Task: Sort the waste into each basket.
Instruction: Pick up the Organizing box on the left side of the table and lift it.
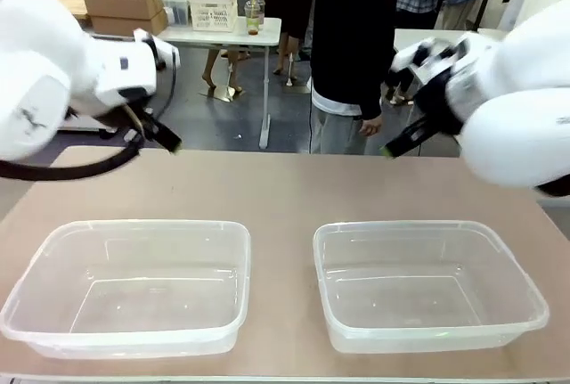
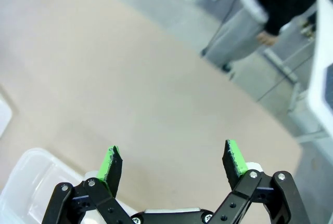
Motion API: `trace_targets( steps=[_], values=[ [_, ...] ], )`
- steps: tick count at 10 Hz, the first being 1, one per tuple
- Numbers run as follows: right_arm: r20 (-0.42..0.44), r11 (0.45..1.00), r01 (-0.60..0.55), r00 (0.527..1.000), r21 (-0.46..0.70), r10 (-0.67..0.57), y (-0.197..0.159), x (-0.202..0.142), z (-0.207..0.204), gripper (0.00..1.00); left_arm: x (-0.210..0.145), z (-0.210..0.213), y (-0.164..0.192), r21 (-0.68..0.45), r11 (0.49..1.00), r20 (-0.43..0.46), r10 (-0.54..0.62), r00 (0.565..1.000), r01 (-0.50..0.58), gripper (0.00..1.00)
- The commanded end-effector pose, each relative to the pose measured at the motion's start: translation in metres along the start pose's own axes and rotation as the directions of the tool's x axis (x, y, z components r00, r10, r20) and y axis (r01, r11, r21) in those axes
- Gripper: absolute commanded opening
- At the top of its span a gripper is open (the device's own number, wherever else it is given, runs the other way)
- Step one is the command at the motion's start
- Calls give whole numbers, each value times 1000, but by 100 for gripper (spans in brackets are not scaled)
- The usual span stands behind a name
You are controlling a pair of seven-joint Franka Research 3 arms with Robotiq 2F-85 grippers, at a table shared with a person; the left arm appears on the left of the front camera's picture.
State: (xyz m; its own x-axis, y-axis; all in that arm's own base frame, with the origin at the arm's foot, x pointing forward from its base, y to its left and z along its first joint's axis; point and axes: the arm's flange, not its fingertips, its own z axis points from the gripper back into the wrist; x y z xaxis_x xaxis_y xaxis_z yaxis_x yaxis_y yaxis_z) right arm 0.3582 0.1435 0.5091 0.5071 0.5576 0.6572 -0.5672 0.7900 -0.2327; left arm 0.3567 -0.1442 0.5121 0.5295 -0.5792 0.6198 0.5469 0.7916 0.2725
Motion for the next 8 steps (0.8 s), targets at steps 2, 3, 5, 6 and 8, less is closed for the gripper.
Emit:
trace_targets(
  steps=[2,3,5,6,8],
  values=[
    [0,1000,0,1000,0,0,0,0,0,100,0,0,0,0,1000,0,0,1000,0,100],
    [31,998,7,1000,-69,-5,-9,5,38,100,7,37,-2,28,999,40,-29,999,28,100],
    [-6,874,435,896,217,-445,-35,1,67,100,-6,60,21,-233,970,76,86,993,-66,100],
    [-171,635,721,687,277,-706,-56,-7,98,100,-21,83,46,-422,872,14,280,960,-248,100],
    [-263,193,821,381,538,-887,-101,-31,120,100,-39,97,81,-444,467,-300,726,618,-765,100]
  ],
)
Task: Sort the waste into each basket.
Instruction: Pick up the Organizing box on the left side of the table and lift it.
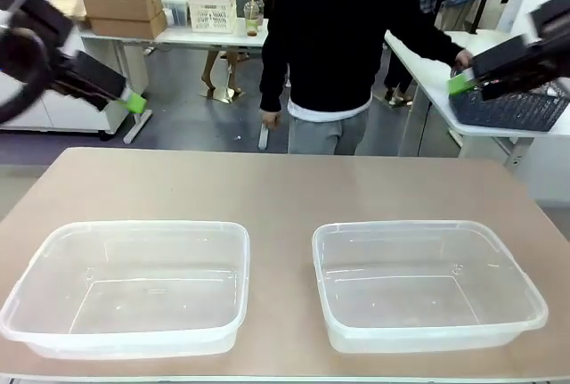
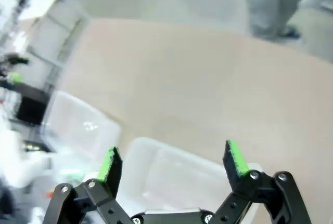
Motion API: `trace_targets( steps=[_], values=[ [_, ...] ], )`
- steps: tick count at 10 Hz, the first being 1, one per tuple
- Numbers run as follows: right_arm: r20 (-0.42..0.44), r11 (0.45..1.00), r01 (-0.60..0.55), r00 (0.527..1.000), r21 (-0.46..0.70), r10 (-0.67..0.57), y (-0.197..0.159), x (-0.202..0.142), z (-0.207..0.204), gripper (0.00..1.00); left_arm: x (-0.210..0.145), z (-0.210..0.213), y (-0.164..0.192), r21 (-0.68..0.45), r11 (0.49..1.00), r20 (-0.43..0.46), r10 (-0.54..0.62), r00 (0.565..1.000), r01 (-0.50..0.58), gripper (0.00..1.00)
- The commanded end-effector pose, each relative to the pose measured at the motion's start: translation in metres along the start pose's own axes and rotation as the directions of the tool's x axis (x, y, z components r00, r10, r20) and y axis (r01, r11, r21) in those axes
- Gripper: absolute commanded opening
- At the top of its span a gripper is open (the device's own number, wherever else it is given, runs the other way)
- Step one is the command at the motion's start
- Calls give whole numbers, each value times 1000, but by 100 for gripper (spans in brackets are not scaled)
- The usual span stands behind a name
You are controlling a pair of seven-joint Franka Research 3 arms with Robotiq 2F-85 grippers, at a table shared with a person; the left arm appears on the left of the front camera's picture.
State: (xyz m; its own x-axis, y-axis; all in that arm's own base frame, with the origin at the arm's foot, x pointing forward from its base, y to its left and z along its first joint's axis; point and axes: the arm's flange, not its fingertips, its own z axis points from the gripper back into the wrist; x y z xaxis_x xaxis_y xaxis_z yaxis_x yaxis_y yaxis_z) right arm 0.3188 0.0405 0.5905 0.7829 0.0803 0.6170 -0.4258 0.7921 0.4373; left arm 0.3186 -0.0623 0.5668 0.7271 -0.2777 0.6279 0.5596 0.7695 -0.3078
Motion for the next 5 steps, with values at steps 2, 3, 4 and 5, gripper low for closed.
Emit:
trace_targets(
  steps=[2,3,4,5],
  values=[
    [1,594,698,648,399,-762,-55,7,23,100,-15,40,47,-372,666,76,716,694,-647,100],
    [-12,524,758,573,389,-819,-70,7,17,100,-31,44,67,-437,561,136,814,565,-703,100],
    [44,523,811,531,262,-846,-75,5,11,100,-40,49,86,-437,510,172,856,487,-741,100],
    [-17,873,409,907,264,-420,-63,-2,37,100,-23,53,56,-261,877,17,422,906,-404,100]
  ],
)
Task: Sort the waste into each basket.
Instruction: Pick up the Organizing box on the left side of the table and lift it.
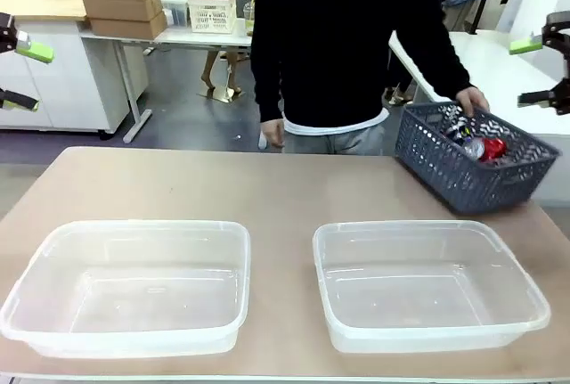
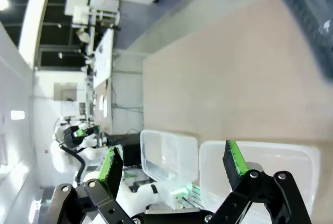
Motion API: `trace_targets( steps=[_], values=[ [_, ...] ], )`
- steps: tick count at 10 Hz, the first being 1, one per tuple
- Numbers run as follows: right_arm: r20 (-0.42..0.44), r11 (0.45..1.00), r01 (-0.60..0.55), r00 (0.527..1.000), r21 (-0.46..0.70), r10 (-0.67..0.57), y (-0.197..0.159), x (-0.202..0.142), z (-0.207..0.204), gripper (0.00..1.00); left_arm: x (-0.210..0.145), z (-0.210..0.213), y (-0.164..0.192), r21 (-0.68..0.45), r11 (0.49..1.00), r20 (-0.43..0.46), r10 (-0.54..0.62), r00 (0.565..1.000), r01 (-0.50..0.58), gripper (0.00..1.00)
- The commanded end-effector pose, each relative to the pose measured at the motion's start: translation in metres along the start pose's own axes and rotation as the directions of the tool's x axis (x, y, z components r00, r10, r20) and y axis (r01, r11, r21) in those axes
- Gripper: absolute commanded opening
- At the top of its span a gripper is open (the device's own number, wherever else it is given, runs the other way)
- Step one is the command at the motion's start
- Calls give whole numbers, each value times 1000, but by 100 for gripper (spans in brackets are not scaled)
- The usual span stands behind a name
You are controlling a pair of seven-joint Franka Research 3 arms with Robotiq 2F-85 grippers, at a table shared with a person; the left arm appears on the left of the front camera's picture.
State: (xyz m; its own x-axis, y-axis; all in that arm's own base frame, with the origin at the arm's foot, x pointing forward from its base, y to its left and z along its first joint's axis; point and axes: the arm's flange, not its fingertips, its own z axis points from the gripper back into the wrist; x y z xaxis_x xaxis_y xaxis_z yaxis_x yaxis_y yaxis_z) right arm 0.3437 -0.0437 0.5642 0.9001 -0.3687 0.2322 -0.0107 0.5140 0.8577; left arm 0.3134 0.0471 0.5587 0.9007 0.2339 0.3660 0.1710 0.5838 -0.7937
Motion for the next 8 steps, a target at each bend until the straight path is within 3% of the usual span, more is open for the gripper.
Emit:
trace_targets(
  steps=[1,3,4,5,6,7,8],
  values=[
    [-30,984,-175,984,8,175,25,-14,8,100,-3,-15,-29,30,987,-71,-158,985,160,100],
    [-30,984,-175,984,8,175,25,-14,8,100,-3,-15,-29,30,987,-71,-158,985,160,100],
    [-31,993,-114,993,-17,114,19,-11,2,100,-3,-15,-29,30,987,-71,-158,985,160,100],
    [-208,993,-108,973,-37,98,37,-18,-25,100,-7,-18,-32,48,989,-78,-134,988,138,100],
    [-465,984,-147,867,98,176,71,-46,-77,100,-22,-19,-47,40,950,-380,-271,884,308,100],
    [-665,978,-191,720,87,200,97,-91,-135,100,-36,-7,-54,133,901,-540,-283,792,413,100],
    [-665,952,-298,725,-72,177,110,-143,-194,100,-50,8,-56,291,829,-634,-207,745,478,100]
  ],
)
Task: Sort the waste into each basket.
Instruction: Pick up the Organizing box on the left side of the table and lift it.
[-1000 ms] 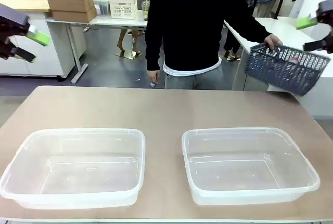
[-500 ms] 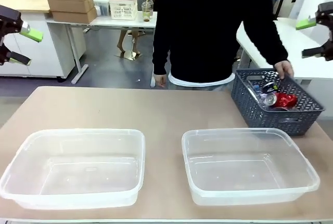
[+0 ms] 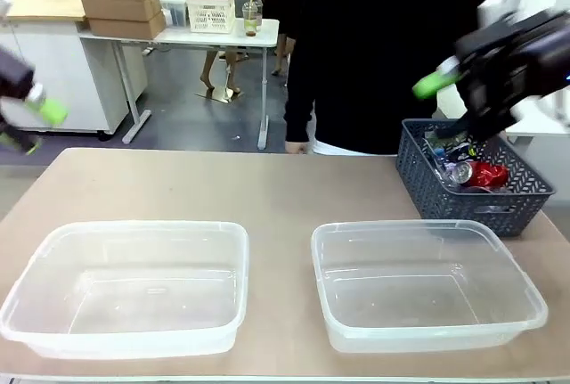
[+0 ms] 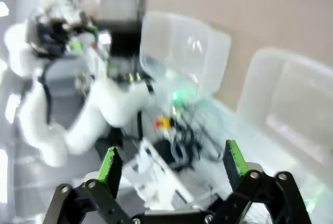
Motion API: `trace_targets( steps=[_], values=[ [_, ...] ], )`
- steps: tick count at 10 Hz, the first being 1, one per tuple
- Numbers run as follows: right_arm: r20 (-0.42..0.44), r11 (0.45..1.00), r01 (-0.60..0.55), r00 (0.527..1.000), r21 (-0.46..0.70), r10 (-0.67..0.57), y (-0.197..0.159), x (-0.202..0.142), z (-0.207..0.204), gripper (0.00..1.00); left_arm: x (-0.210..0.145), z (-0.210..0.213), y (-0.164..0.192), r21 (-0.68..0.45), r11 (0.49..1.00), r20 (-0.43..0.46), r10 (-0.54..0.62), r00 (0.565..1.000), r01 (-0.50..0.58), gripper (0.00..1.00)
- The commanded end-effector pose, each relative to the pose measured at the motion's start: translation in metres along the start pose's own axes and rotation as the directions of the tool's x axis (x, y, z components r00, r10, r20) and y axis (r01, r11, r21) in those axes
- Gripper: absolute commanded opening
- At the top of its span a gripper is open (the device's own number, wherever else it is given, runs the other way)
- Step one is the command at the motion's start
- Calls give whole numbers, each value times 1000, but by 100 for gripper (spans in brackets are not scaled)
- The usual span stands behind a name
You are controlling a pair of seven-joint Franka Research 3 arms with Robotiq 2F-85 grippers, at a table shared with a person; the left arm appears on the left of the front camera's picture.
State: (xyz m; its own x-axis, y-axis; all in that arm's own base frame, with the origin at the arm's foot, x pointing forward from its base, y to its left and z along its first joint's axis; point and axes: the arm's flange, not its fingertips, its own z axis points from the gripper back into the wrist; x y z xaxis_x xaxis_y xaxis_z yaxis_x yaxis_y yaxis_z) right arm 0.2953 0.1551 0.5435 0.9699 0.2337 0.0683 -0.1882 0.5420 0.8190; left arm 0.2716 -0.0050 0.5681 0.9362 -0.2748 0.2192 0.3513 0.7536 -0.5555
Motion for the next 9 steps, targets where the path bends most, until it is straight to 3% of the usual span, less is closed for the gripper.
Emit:
trace_targets(
  steps=[1,2,3,4,6,7,8,9],
  values=[
    [42,949,-77,995,-307,94,42,9,-117,100,-35,21,-9,274,934,-382,-115,917,231,100],
    [28,923,-143,986,-358,163,48,2,-157,100,-45,11,-8,250,915,-494,-161,854,317,100],
    [15,908,-194,977,-373,215,48,1,-163,100,-43,0,-8,214,908,-483,-222,847,360,100],
    [-78,965,-117,992,-234,101,40,-17,-131,100,-40,6,-8,175,983,-285,-9,959,62,100],
    [-78,965,-117,992,-234,101,40,-17,-131,100,-40,6,-8,175,983,-285,-9,959,62,100],
    [-63,942,-167,986,-290,155,48,-20,-161,100,-40,6,-8,175,983,-285,-9,959,62,100],
    [-63,895,-141,990,-423,126,72,-23,-182,100,-45,7,-7,194,975,-339,-33,940,105,100],
    [20,817,-6,1000,-577,21,95,-25,-218,100,-45,-18,0,321,947,-225,90,970,-13,100]
  ],
)
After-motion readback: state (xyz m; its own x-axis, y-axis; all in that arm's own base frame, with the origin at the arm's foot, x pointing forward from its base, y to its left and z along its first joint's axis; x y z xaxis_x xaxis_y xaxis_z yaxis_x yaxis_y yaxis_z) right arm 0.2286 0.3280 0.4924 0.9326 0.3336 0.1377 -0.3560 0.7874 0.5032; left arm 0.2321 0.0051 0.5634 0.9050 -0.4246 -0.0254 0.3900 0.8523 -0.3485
